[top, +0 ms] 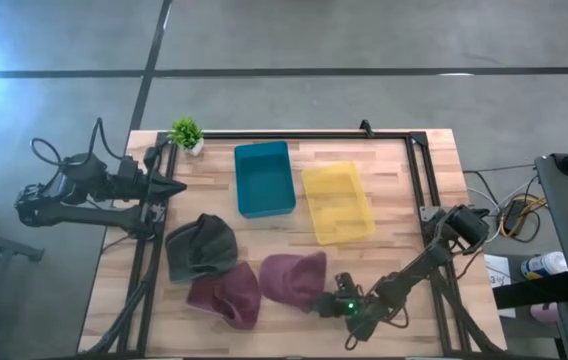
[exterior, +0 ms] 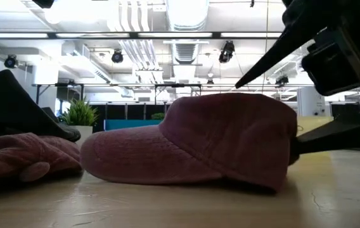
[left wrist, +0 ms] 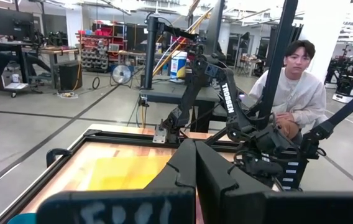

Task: Pick & Place hat
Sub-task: Put the top red cap into the yellow bin

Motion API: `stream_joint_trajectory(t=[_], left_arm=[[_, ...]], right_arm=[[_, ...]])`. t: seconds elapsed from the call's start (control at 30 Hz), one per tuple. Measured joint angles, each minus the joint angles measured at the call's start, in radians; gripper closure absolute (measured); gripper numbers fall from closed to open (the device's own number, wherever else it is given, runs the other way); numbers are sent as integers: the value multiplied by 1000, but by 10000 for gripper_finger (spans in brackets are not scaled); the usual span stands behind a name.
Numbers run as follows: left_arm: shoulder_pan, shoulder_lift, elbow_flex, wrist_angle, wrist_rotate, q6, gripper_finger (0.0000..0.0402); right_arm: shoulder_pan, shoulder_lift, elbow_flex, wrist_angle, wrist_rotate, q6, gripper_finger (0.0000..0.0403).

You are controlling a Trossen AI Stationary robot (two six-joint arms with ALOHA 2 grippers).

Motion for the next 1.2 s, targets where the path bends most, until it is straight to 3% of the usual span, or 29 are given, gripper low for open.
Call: stream_joint_trajectory(t=[0.27, 0.6, 0.83, 1.0, 1.2], left_arm=[[0, 0, 0, 0, 0, 0, 401], [0, 0, 0, 0, 0, 0, 401], [0, 0, 0, 0, 0, 0, 401], [0, 0, 0, 0, 0, 0, 401], [0, 0, 0, 0, 0, 0, 401]], right_arm=[[-27, 23, 2, -62, 18, 205, 142], [-34, 1, 16, -177, -17, 252, 145], [-117, 13, 17, -209, -69, 253, 148], [-138, 13, 17, -215, -18, 231, 180], [-162, 13, 17, -248, -1, 230, 254]])
